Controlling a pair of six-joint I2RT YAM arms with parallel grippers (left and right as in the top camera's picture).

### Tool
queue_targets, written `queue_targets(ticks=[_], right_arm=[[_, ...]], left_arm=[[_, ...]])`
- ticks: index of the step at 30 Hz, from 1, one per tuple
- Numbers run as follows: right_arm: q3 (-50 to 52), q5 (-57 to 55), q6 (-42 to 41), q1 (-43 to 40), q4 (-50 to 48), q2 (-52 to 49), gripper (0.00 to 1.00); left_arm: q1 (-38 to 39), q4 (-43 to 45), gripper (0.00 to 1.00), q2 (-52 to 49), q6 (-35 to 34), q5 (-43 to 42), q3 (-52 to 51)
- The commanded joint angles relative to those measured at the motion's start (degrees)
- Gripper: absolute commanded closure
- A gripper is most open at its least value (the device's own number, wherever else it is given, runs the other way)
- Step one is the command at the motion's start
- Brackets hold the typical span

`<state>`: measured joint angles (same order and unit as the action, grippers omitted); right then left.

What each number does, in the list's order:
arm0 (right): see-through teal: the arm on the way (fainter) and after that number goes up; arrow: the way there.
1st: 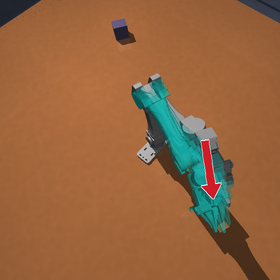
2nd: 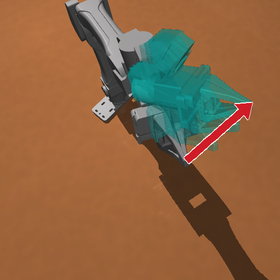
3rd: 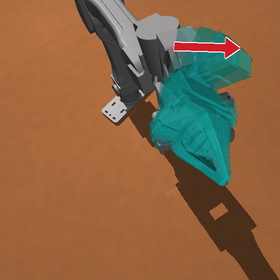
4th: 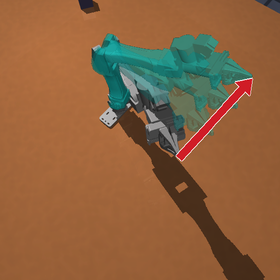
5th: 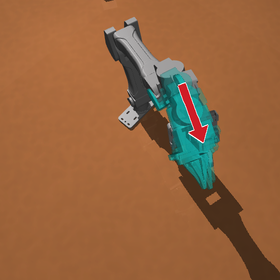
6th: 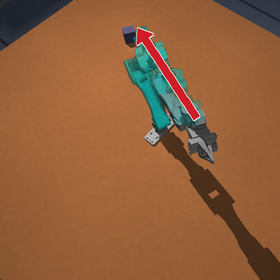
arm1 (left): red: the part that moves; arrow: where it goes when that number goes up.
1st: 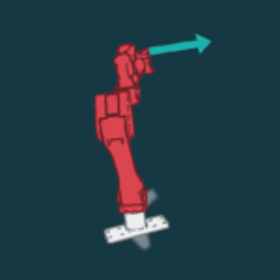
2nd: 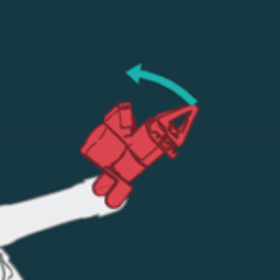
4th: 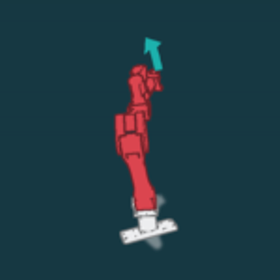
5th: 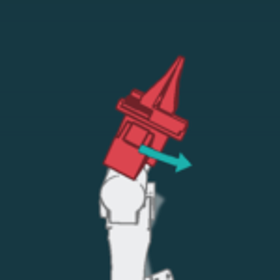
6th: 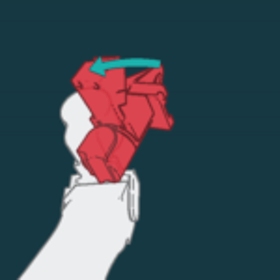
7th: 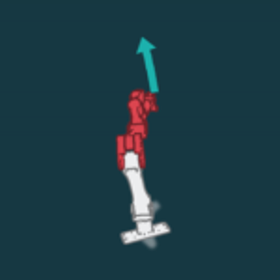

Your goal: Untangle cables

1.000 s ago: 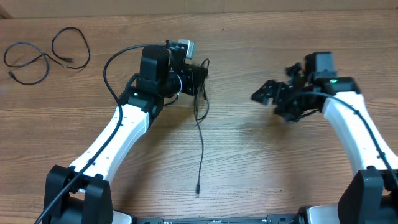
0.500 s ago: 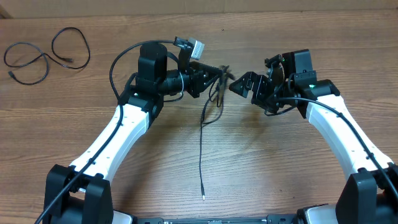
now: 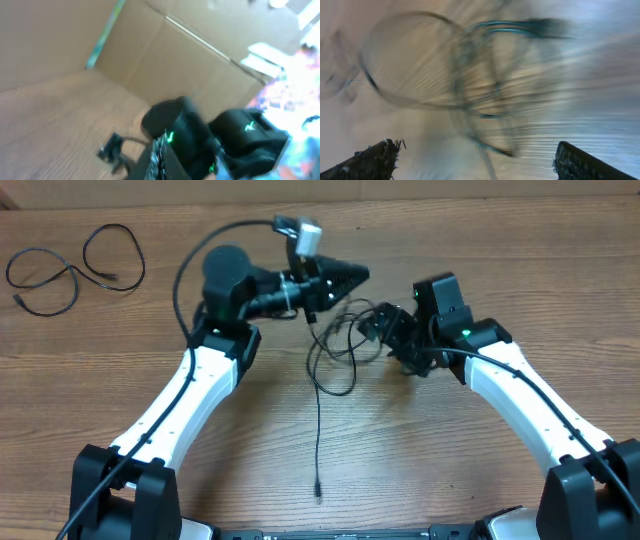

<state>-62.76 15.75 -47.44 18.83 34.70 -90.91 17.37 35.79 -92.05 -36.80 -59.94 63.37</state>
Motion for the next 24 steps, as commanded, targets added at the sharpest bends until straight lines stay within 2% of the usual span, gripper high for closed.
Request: queue_targets(ticks=[1, 4, 6, 7, 8, 13, 15, 18, 20, 22, 24], right_arm=[[4.20, -10.95, -8.09, -0.37, 0.07, 0.15, 0.01], [7.23, -12.90, -8.04, -0.46, 0.02, 0.15, 0.01], [8.55, -12.96, -7.69, -0.46, 0.04, 0.15, 0.00], [9.09, -13.05, -6.88, -0.46, 0.04, 0.15, 0.00], [9.16, -13.20, -6.25, -0.46, 0.07, 0.15, 0.00], [9.16, -13.38, -5.88, -0.52, -0.39, 0.15, 0.00], [9.16, -13.35, -5.88, -0.52, -0.39, 0.15, 0.00], [9.16, -13.38, -5.88, -0.52, -0.39, 0.15, 0.00], [9.16, -13.38, -5.88, -0.52, -0.42, 0.15, 0.00], [9.16, -13.38, -5.88, -0.52, -0.42, 0.15, 0.00], [9.16, -13.40, -5.88, -0.52, -0.59, 0.15, 0.00]], left_arm=[[-5.22, 7.21, 0.96, 1.11, -10.14, -3.87, 0.55], [-8.81, 8.33, 0.94, 1.09, -10.99, -4.90, 0.55], [-10.51, 4.37, 0.80, 1.09, -8.98, -4.81, 0.55], [-11.43, -1.11, 0.30, 1.09, -4.26, -4.79, 0.55], [-11.69, -5.46, 0.00, 1.07, -0.35, -4.33, 0.55], [-11.72, -20.33, 0.00, 1.05, 14.58, -1.05, 0.55], [-11.65, -22.93, 0.00, 0.96, 15.89, 3.15, 0.55], [-10.93, -28.44, 0.00, 0.50, 15.12, 16.00, 0.55], [-10.21, -35.89, 0.00, 0.42, 8.83, 28.70, 0.55], [-9.49, -44.54, 0.00, 0.35, -2.84, 41.13, 0.55], [-8.44, -51.91, 0.01, -0.20, -15.37, 48.35, 0.55]])
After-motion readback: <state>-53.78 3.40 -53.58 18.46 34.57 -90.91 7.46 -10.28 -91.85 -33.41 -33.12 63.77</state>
